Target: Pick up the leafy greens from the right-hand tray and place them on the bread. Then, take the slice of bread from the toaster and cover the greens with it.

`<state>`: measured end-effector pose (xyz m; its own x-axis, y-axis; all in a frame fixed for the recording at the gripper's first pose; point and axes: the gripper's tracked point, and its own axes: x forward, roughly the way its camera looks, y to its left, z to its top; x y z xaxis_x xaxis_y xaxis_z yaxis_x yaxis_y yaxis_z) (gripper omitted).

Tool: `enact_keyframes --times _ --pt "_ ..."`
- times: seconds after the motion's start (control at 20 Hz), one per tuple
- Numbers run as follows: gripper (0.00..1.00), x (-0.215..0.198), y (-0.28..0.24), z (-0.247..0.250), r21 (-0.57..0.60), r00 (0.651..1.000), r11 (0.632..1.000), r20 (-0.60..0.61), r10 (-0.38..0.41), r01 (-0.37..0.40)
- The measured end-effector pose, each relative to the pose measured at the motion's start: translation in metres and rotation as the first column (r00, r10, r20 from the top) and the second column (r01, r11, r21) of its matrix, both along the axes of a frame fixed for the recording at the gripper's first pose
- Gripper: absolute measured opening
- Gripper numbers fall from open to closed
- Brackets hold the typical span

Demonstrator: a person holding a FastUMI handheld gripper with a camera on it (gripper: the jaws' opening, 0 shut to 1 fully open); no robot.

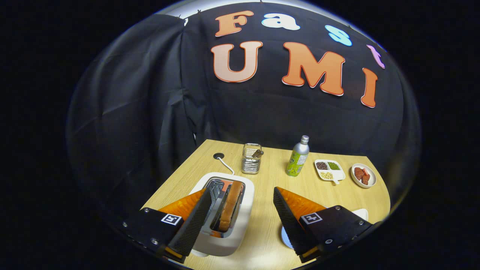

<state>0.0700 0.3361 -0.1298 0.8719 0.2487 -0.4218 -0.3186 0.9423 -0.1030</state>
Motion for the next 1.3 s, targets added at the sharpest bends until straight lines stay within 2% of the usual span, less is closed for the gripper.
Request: enact_keyframes --times 0.15,0.45,0.65,0.7,0.75,0.8,0.85,1.0,1.3 --pt "0.97 0.004 0.006 -0.012 -0.011 1.0 1.0 -0.007 -0.011 0.011" --pt "0.71 0.008 0.016 -0.031 -0.014 0.999 0.999 -0.031 -0.035 0.034" --pt "0.45 0.007 0.019 -0.037 -0.038 0.999 0.999 -0.04 -0.022 0.02" --pt "0.34 0.006 0.018 -0.038 -0.042 0.999 0.999 -0.039 -0.024 0.022" --pt "0.29 0.006 0.018 -0.039 -0.038 0.999 0.999 -0.04 -0.027 0.025" --pt "0.17 0.006 0.02 -0.04 -0.029 0.999 0.999 -0.041 -0.029 0.028" --pt "0.14 0.006 0.02 -0.039 -0.03 0.999 0.999 -0.041 -0.032 0.03" --pt "0.07 0.003 0.021 -0.038 -0.023 0.999 0.999 -0.044 -0.023 0.022" --pt "0.07 -0.003 0.019 -0.02 -0.001 0.999 1.0 -0.024 -0.025 0.025"
